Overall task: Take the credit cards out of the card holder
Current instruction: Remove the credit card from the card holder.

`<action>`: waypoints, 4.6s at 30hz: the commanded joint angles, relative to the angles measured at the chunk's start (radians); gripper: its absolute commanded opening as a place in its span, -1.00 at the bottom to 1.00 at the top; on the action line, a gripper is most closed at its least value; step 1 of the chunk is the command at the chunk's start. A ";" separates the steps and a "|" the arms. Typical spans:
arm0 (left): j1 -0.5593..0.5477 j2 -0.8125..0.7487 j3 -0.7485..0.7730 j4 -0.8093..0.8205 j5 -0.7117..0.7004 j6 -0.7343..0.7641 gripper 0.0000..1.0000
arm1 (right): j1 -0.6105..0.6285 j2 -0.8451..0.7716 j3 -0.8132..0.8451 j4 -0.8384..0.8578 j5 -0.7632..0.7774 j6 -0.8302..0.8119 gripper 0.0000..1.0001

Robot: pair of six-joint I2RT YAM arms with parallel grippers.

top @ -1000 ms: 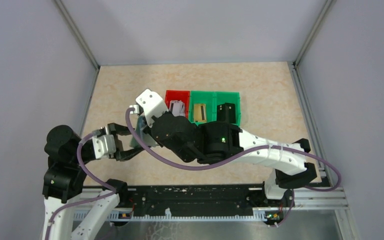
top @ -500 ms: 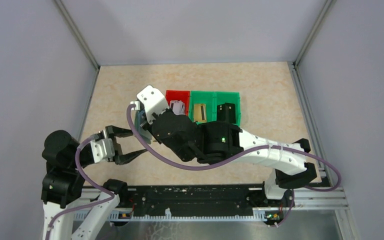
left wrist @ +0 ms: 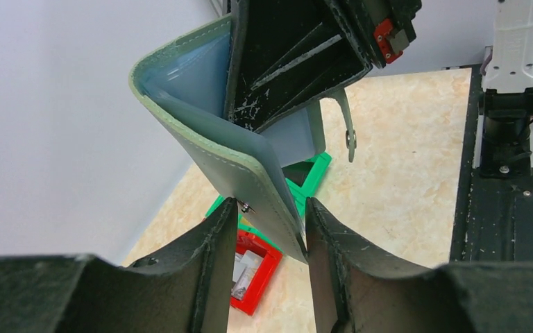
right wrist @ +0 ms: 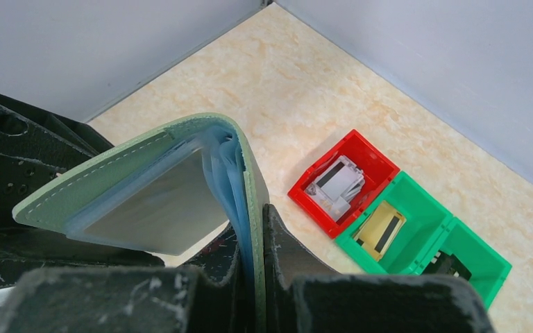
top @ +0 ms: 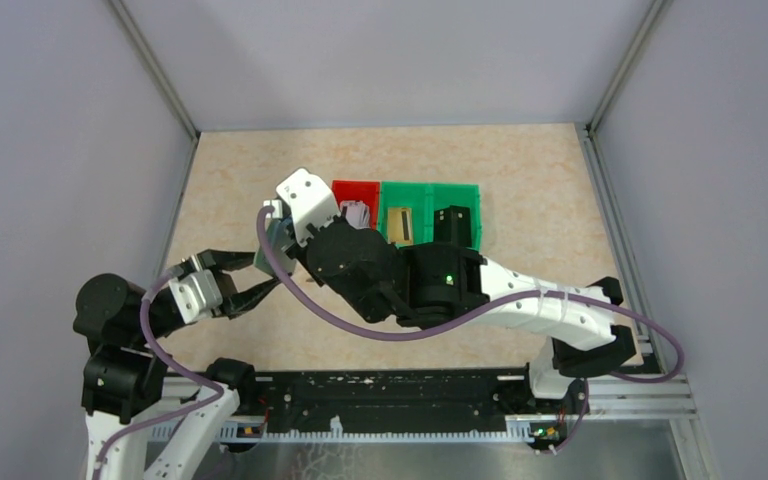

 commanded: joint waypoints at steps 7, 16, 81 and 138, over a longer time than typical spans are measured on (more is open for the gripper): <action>-0.003 0.025 0.076 -0.100 0.093 0.090 -0.15 | 0.012 -0.127 -0.074 0.106 -0.016 0.003 -1.00; -0.003 0.023 0.025 0.129 0.055 -0.149 -0.25 | 0.012 -0.131 -0.074 0.090 -0.040 0.024 -1.00; -0.003 -0.019 -0.044 0.148 -0.054 -0.185 -0.27 | 0.012 -0.117 -0.099 0.121 -0.051 0.043 -1.00; -0.003 0.262 0.224 -0.403 -0.051 0.190 -1.00 | -0.332 -0.357 -0.510 0.475 -0.770 0.095 0.87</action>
